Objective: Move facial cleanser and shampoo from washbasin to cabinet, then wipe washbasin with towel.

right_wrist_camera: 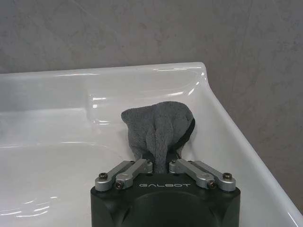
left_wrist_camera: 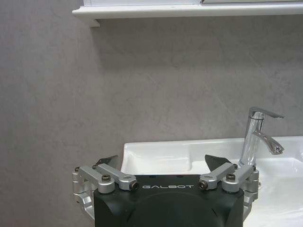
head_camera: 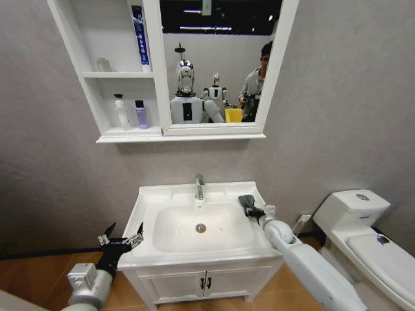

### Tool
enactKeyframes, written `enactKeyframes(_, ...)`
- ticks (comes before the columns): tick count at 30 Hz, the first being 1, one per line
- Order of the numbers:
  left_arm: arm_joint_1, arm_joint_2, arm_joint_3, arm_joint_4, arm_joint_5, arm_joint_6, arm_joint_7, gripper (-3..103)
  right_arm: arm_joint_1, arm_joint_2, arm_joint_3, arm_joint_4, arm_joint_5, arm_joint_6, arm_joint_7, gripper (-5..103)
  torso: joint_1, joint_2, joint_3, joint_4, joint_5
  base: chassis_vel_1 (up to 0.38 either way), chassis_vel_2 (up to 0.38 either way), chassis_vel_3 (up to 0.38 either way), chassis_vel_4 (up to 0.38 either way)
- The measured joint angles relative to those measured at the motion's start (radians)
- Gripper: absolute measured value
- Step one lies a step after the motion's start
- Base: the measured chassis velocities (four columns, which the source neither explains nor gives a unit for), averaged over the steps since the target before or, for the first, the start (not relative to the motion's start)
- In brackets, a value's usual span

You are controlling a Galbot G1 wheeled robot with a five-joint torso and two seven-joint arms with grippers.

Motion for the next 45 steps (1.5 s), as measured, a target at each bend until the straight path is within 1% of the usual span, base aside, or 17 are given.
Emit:
enactKeyframes(2,0.001,-0.003,0.001,0.000,0.004,-0.003,0.001,100,-0.006,-0.006,0.006,0.039,0.024,-0.008,0.000,4,0.000,0.000,0.000,-0.0003,0.0005,0.000,0.000,0.000,0.000)
enactKeyframes(6,0.003,-0.005,0.005,0.000,0.011,-0.005,0.002,100,-0.007,-0.013,0.009,0.094,0.043,-0.019,0.002,4,0.000,0.000,0.000,0.0000,-0.0001,0.000,0.000,0.000,0.000)
enactKeyframes(8,0.009,-0.007,0.012,-0.003,0.022,-0.007,0.004,100,-0.009,-0.022,-0.002,0.156,0.062,-0.028,0.021,4,0.000,0.000,0.000,-0.0001,0.0000,0.000,0.000,0.000,0.000)
enactKeyframes(9,0.009,-0.007,0.012,-0.003,0.022,-0.007,0.004,100,-0.009,-0.022,-0.002,0.156,0.062,-0.028,0.021,4,0.000,0.000,0.000,-0.0001,0.0000,0.000,0.000,0.000,0.000)
enactKeyframes(11,0.016,-0.014,0.021,-0.007,0.037,-0.011,0.009,100,-0.020,-0.037,-0.038,0.223,0.100,-0.043,0.057,4,0.000,0.000,0.000,0.0000,-0.0001,0.000,0.000,0.000,0.000)
enactKeyframes(12,0.016,-0.014,0.021,-0.007,0.037,-0.011,0.009,100,-0.020,-0.037,-0.038,0.223,0.100,-0.043,0.057,4,0.000,0.000,0.000,0.0000,-0.0001,0.000,0.000,0.000,0.000)
enactKeyframes(13,0.017,-0.020,0.027,-0.008,0.043,-0.012,0.010,100,-0.030,-0.041,-0.064,0.244,0.112,-0.051,0.070,4,0.000,0.000,0.000,0.0000,-0.0002,0.000,0.000,0.000,0.000)
enactKeyframes(15,0.018,-0.022,0.030,-0.009,0.046,-0.012,0.011,100,-0.037,-0.041,-0.077,0.247,0.111,-0.052,0.074,4,0.000,0.000,0.000,0.0000,-0.0002,0.000,0.000,0.000,0.000)
enactKeyframes(19,0.029,-0.024,0.032,-0.015,0.055,-0.013,0.015,100,-0.069,-0.027,-0.124,0.229,0.113,-0.060,0.117,4,0.000,0.000,0.000,0.0000,0.0001,0.000,0.000,0.000,0.000)
enactKeyframes(20,0.029,-0.024,0.032,-0.015,0.055,-0.013,0.015,100,-0.069,-0.027,-0.124,0.229,0.113,-0.060,0.117,4,0.000,0.000,0.000,0.0000,0.0001,0.000,0.000,0.000,0.000)
enactKeyframes(24,0.028,-0.026,0.027,-0.012,0.055,-0.016,0.015,100,-0.079,-0.042,-0.138,0.232,0.115,-0.062,0.140,4,0.000,0.000,0.000,-0.0001,0.0002,0.000,0.000,0.000,0.000)
enactKeyframes(25,0.021,-0.031,0.031,-0.006,0.058,-0.018,0.015,100,-0.079,-0.072,-0.142,0.252,0.129,-0.065,0.152,4,0.000,0.000,0.000,0.0000,0.0001,0.000,0.000,0.000,0.000)
enactKeyframes(28,0.012,-0.047,0.044,-0.002,0.065,-0.022,0.014,100,-0.076,-0.128,-0.156,0.269,0.152,-0.072,0.158,4,0.000,0.000,0.000,-0.0003,-0.0003,0.000,0.000,0.000,0.000)
enactKeyframes(31,0.011,-0.060,0.046,-0.002,0.068,-0.029,0.014,100,-0.075,-0.139,-0.171,0.262,0.157,-0.073,0.163,4,0.000,0.000,0.000,-0.0002,0.0000,0.000,0.000,0.000,0.000)
enactKeyframes(39,0.009,-0.067,0.043,-0.001,0.071,-0.038,0.010,100,-0.060,-0.135,-0.217,0.234,0.194,-0.072,0.200,4,0.000,0.000,0.000,-0.0002,0.0000,0.000,0.000,0.000,0.000)
enactKeyframes(43,0.010,-0.072,0.049,-0.001,0.078,-0.039,0.010,100,-0.019,-0.106,-0.282,0.200,0.265,-0.073,0.259,4,0.000,0.000,0.000,0.0002,0.0000,0.000,0.000,0.000,0.000)
enactKeyframes(45,0.010,-0.073,0.048,-0.001,0.078,-0.039,0.010,100,-0.012,-0.102,-0.294,0.193,0.277,-0.073,0.270,4,0.000,0.000,0.000,0.0003,0.0000,0.000,0.000,0.000,0.000)
